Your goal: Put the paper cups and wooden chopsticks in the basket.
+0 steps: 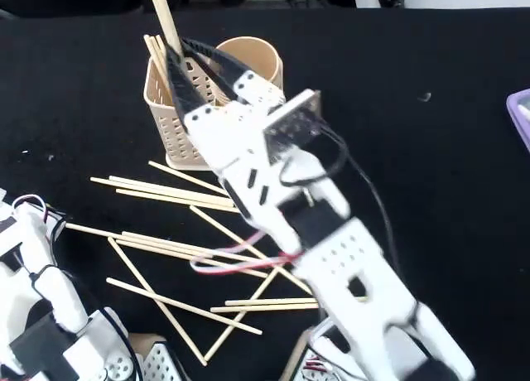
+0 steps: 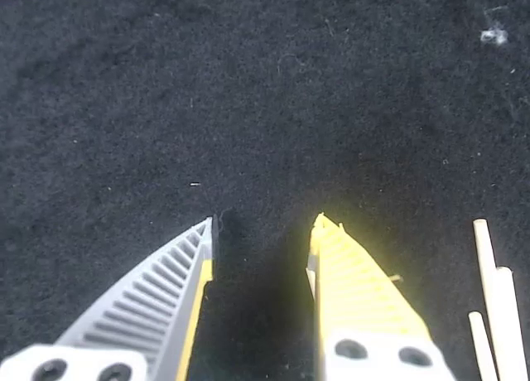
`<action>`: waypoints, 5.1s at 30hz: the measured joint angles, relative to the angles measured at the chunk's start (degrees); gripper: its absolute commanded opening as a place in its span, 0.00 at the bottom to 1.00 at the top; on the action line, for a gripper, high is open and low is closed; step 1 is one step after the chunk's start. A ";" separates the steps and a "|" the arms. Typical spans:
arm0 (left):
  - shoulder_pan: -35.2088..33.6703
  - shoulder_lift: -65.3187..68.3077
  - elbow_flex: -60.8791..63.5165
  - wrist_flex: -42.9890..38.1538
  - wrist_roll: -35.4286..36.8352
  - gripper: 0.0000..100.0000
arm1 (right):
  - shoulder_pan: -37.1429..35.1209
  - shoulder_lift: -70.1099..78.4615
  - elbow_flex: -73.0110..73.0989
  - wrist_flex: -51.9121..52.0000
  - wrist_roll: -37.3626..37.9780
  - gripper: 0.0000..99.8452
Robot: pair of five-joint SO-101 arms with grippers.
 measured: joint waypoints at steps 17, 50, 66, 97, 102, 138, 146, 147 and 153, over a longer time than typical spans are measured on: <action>0.00 0.00 0.00 0.00 -0.44 0.19 | 1.93 33.23 -14.07 -11.78 0.00 0.01; 0.00 0.00 0.00 0.00 -0.53 0.19 | 3.69 36.31 -13.10 -11.25 0.18 0.02; 0.00 0.00 0.00 0.00 -0.53 0.19 | 4.22 34.99 -9.58 -12.22 0.18 0.02; 0.00 0.00 0.00 0.00 -0.53 0.19 | 2.55 25.32 -24.62 11.78 -3.87 0.12; 0.00 0.00 0.00 0.00 -0.53 0.19 | 2.55 22.51 -32.70 26.90 -3.87 0.12; 0.00 0.00 0.00 0.00 -0.53 0.19 | 4.92 -9.93 29.54 75.34 41.67 0.21; 0.00 0.00 0.00 0.00 -0.53 0.19 | 4.75 -9.93 34.20 71.21 43.16 0.21; 0.00 0.00 0.00 0.00 -0.53 0.19 | 4.75 -9.93 35.25 70.33 43.87 0.21; 0.00 0.00 0.00 0.00 -0.53 0.19 | 4.75 -10.46 39.12 63.56 45.45 0.21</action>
